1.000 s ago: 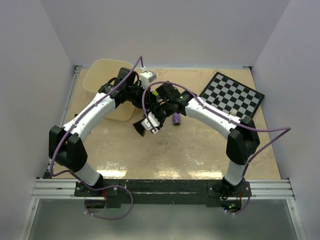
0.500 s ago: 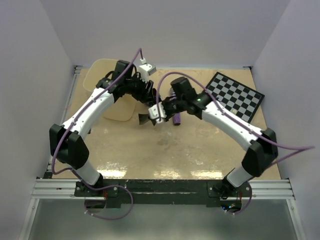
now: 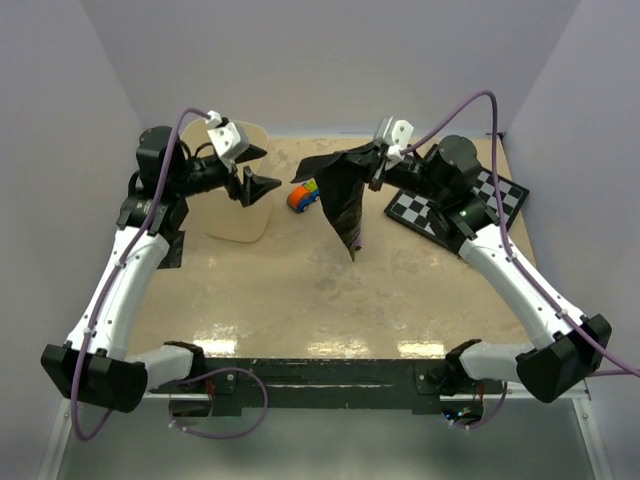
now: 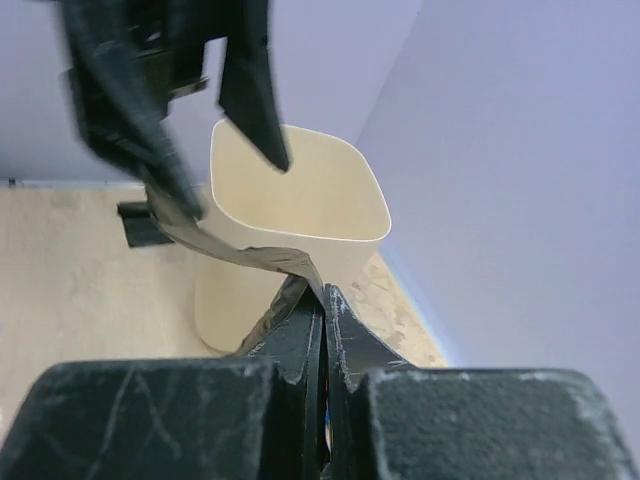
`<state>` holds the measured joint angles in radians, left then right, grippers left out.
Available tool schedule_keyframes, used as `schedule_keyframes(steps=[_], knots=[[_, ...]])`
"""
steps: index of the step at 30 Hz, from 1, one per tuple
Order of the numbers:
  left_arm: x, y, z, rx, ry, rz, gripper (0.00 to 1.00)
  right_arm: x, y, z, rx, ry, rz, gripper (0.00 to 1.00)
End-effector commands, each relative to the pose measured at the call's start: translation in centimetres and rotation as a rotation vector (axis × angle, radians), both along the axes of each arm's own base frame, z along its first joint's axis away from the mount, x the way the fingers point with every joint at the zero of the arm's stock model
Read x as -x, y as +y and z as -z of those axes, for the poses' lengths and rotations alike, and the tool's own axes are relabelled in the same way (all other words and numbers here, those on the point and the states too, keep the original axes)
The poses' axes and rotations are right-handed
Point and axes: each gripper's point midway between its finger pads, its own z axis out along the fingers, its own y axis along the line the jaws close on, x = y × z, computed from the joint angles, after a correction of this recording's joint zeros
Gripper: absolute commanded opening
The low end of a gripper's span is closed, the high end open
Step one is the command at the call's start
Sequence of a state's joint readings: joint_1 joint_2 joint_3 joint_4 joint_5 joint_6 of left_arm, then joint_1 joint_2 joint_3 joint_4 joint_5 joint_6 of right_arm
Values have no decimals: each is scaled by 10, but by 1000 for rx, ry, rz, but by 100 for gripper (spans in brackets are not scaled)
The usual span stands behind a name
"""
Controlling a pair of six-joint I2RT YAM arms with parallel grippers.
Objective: Put the trash bags into the trash bin
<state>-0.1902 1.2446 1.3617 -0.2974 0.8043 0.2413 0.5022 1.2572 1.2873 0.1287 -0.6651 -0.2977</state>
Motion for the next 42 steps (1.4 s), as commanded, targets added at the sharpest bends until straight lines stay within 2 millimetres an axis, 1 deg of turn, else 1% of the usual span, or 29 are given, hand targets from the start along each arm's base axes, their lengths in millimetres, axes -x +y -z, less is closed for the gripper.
schedule_keyframes(steps=[1,4,6,7,9,11,12,14,19,22,25,27,29,32,34,39,42], knots=[[39,-24,-1,96,-18,205,75,-8,-1,-22,-191,132,12,0],[43,-26,-2,92,-76,206,75,-12,0,-25,-226,176,5,0],[43,-29,-3,73,-120,197,83,-13,-1,-28,-233,182,2,0],[41,-30,-8,67,-162,177,86,-14,0,-29,-232,184,-5,0],[36,-30,-18,65,-271,130,87,-14,1,-33,-238,187,-12,0],[30,-28,-28,58,-387,41,88,-15,2,-35,-252,199,-17,0],[28,-27,-33,51,-456,3,88,-15,2,-36,-257,204,-19,0],[35,-29,-39,12,-577,11,88,-16,3,-38,-269,220,-21,0],[40,-28,-36,-129,-824,29,84,-22,4,-47,-294,243,-20,0],[41,-28,-37,-183,-927,38,81,-23,5,-52,-302,243,-24,0],[41,-32,-34,-214,-989,54,79,-24,5,-52,-307,251,-26,0],[40,-35,-34,-222,-1034,44,77,-22,6,-54,-306,248,-36,0],[41,-39,-41,-216,-1096,27,74,-22,6,-54,-303,250,-40,0],[40,-45,-45,-220,-1141,23,68,-22,6,-55,-305,248,-37,0],[36,-48,-43,-232,-1151,25,65,-22,6,-54,-304,250,-38,0],[26,-51,-49,-241,-1176,-7,45,-22,6,-52,-305,253,-34,0],[18,-50,-46,-268,-1193,-31,38,-22,5,-51,-306,254,-32,0]])
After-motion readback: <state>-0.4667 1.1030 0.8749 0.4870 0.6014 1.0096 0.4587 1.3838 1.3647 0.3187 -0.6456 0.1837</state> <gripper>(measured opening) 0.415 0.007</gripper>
